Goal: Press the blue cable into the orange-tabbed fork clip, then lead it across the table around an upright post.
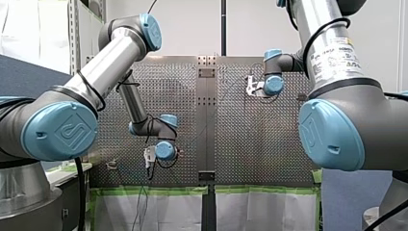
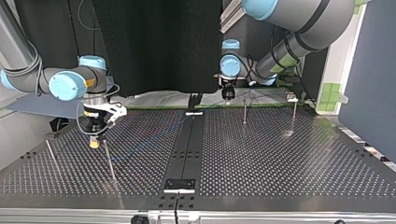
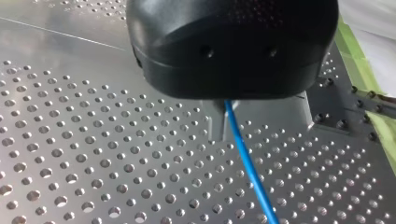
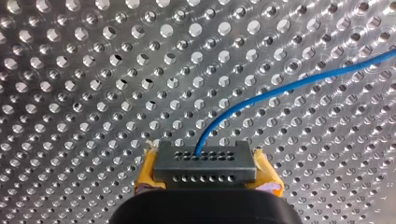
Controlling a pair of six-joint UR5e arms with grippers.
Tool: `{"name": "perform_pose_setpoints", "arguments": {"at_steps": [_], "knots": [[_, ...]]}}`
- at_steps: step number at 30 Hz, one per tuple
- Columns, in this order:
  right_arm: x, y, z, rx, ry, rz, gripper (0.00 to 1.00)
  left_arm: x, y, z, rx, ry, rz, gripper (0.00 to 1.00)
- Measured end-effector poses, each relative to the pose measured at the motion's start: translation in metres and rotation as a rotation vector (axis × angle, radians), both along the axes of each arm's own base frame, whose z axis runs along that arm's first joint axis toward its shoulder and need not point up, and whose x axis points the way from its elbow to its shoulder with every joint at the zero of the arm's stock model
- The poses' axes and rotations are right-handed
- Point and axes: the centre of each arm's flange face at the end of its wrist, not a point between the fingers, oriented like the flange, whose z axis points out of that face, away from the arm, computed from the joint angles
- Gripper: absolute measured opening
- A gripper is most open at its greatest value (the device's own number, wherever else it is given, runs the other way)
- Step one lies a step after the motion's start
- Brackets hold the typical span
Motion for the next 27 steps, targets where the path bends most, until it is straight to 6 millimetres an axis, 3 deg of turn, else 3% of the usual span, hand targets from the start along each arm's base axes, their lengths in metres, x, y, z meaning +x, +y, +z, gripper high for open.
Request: {"name": "perform_pose_setpoints", "arguments": {"at_steps": [1, 2, 3, 4, 6, 9, 22, 27], "knots": [[0.0002, 0.0001, 0.0, 0.0, 0.0, 0.0, 0.02, 0.0, 0.0001, 0.0, 0.0, 0.0, 0.0, 0.34], [0.0003, 0.0002, 0.0, 0.0, 0.0, 0.001, 0.02, 0.0, 0.0001, 0.0, 0.0, 0.0, 0.0, 0.51], [0.0003, 0.0002, 0.0, 0.0, 0.0, 0.001, 0.02, -0.0001, 0.0001, 0.0, 0.001, 0.0, 0.0, 0.61], [0.0003, 0.0001, -0.0001, 0.0, 0.0, 0.001, 0.02, 0.0, 0.0001, 0.0, 0.001, 0.001, 0.001, 0.61], [0.0004, 0.0002, -0.0004, 0.0, 0.0, 0.001, 0.02, -0.0001, 0.0002, -0.0001, 0.002, 0.001, 0.002, 0.78], [0.0005, 0.0002, -0.0005, 0.001, 0.001, 0.001, 0.02, 0.0, 0.0002, 0.0001, 0.0, 0.001, 0.002, 0.85], [0.0013, 0.0005, -0.0011, 0.001, 0.002, 0.003, 0.02, -0.0001, -0.0001, -0.0001, -0.008, 0.002, 0.0, 0.88], [0.0016, 0.0006, -0.0012, 0.001, 0.002, 0.004, 0.02, -0.0002, -0.0001, -0.0001, -0.01, 0.003, 0.001, 0.93]]}}
